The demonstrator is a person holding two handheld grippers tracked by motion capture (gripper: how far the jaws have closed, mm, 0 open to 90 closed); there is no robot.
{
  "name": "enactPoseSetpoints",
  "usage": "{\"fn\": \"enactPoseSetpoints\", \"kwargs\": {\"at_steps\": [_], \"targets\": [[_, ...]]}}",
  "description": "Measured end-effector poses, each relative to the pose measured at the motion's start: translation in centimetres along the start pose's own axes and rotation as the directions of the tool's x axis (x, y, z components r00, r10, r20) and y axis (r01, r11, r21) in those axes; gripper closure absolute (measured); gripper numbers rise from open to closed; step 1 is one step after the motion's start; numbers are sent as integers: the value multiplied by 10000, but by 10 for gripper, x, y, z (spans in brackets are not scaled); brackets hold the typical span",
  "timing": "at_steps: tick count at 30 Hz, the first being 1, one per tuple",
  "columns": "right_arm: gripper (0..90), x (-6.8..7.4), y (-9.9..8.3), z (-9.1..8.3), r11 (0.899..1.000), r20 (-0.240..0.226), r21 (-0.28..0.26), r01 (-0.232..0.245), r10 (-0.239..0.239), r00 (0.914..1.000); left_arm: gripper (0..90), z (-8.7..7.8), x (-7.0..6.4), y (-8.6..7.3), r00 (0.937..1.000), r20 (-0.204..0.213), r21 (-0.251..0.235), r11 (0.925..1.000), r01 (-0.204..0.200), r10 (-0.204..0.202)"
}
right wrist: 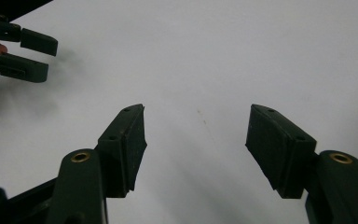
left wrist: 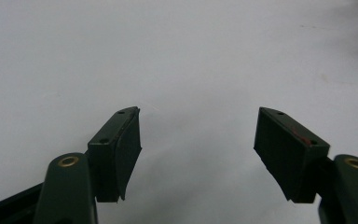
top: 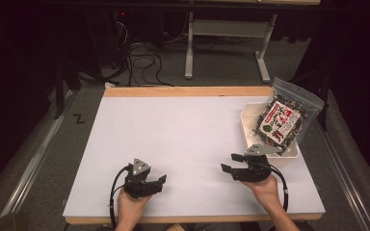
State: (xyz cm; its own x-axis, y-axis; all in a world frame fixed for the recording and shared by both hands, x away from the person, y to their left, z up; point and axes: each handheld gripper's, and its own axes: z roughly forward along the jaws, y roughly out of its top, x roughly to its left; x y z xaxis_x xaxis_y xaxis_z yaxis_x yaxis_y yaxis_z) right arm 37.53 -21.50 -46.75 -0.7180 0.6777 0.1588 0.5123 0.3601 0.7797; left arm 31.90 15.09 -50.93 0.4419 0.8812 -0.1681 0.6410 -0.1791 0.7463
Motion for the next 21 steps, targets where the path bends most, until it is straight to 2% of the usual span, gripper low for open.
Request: {"fn": "enactPoseSetpoints", "kwargs": {"at_steps": [6,13,17,21], "targets": [[378,0,-4,4,9990,285,336,311,-321,9991,321,0,0,0,10000,25,27,10000,-13,13],[377,-2,-7,4,9989,389,408,246,-262,9989,321,0,0,0,10000,-17,3,10000,18,-18],[376,-2,-9,4,9981,511,474,381,-405,9979,320,1,0,0,10000,-4,37,10000,-20,20],[376,-5,-13,4,9988,561,413,280,-303,9980,321,0,0,0,10000,-3,19,10000,9,-9]]}}
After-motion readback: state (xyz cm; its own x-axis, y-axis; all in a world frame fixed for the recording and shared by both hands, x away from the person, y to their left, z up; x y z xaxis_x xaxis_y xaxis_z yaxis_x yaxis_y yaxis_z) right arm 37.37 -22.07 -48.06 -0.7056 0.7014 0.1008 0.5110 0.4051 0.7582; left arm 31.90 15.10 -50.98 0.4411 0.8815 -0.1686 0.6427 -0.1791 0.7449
